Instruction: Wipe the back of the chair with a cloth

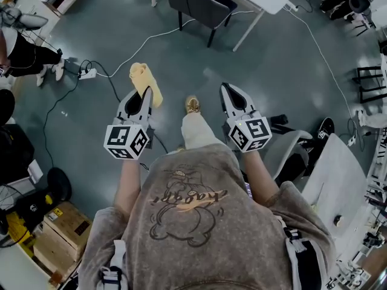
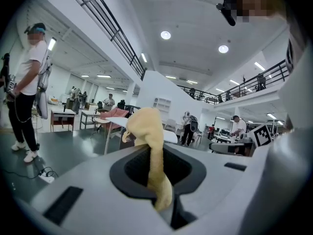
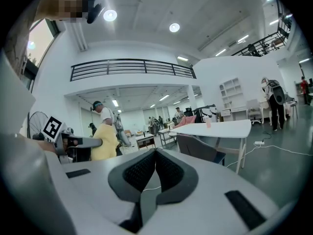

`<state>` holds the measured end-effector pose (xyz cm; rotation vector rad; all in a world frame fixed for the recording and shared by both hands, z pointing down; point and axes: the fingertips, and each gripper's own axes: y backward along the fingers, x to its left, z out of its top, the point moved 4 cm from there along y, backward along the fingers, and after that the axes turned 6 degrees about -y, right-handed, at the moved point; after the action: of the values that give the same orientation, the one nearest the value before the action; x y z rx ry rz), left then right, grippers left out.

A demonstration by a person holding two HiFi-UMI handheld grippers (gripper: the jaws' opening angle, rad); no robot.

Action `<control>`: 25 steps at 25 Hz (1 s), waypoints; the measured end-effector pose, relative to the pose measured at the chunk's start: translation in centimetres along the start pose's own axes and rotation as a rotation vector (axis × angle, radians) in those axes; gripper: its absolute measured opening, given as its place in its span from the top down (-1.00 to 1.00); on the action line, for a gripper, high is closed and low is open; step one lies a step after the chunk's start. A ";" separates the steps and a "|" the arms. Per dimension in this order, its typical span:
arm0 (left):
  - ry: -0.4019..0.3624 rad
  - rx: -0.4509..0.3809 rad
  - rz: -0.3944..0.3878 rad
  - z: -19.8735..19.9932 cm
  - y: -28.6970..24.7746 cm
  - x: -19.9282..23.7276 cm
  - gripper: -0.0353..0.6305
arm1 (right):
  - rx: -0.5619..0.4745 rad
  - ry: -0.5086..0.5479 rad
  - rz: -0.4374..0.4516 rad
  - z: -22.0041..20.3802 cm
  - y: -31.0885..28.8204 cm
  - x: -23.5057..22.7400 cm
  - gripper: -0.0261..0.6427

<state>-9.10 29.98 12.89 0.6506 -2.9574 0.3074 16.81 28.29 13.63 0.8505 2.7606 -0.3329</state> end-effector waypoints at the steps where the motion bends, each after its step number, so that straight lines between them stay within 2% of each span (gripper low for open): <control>1: 0.002 0.000 0.006 0.0 -0.9 0.7 0.74 | -0.004 -0.002 0.006 0.3 -1.1 -0.4 0.85; 14: -0.022 -0.019 0.026 6.8 -17.0 7.3 0.74 | -0.025 -0.006 0.056 7.9 -16.5 -9.3 0.85; 20: -0.055 -0.027 0.023 9.2 -23.3 9.1 0.74 | -0.014 -0.020 0.056 9.8 -21.2 -13.6 0.85; 25: -0.090 -0.021 0.012 10.9 -26.6 11.2 0.74 | 0.021 -0.020 0.073 10.0 -24.8 -15.0 0.85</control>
<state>-8.45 -0.57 8.45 0.6608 -3.0465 0.2542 16.19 -2.36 12.14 0.9446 2.7042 -0.3561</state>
